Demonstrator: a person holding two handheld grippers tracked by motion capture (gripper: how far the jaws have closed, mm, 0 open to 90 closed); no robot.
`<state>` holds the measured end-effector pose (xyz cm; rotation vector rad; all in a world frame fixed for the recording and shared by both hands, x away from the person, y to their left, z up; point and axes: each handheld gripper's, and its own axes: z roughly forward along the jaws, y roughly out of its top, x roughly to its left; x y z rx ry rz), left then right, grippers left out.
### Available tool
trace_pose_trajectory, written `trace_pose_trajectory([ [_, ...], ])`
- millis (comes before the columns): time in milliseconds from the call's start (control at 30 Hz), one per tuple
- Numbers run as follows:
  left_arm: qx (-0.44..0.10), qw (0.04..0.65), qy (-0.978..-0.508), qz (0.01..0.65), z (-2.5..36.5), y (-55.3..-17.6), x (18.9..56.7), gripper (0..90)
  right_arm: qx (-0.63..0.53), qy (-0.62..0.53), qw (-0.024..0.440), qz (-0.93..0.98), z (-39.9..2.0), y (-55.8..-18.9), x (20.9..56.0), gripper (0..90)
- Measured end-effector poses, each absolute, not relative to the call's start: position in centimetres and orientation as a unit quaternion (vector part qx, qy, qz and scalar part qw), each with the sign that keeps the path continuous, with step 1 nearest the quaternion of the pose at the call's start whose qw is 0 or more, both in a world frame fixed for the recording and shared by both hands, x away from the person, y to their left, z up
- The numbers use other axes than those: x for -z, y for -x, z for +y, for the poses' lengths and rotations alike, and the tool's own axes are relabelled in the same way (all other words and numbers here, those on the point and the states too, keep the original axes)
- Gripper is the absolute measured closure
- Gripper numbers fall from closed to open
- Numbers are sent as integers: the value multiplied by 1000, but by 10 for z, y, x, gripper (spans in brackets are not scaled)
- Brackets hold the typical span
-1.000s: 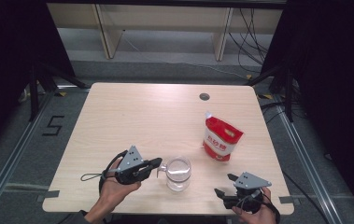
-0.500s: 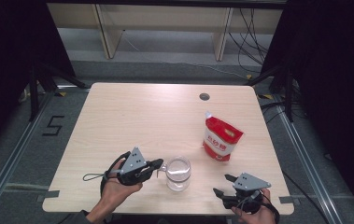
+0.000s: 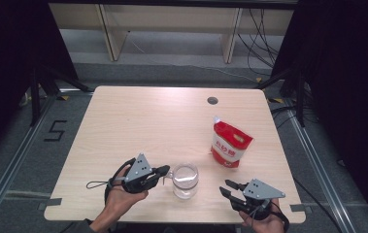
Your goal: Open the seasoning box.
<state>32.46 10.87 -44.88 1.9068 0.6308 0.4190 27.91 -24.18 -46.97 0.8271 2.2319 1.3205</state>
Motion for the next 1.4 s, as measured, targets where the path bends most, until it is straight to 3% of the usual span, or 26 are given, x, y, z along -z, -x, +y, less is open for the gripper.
trace_pose_trajectory([
  [633,-174,518,-794,266,110,-325,452,893,-503,-255,185,805,-210,-285,461,877],
  [867,-175,519,-794,262,111,-325,452,893,-509,-245,170,808,-193,-290,459,898],
  [1267,-171,525,-793,259,112,-326,453,887,-517,-218,184,807,-181,-298,450,897],
  [1367,-176,524,-793,256,115,-326,453,843,-512,-212,181,813,-181,-299,447,897],
  [1400,-169,532,-785,269,115,-325,454,773,-513,-214,182,811,-180,-299,446,897],
])
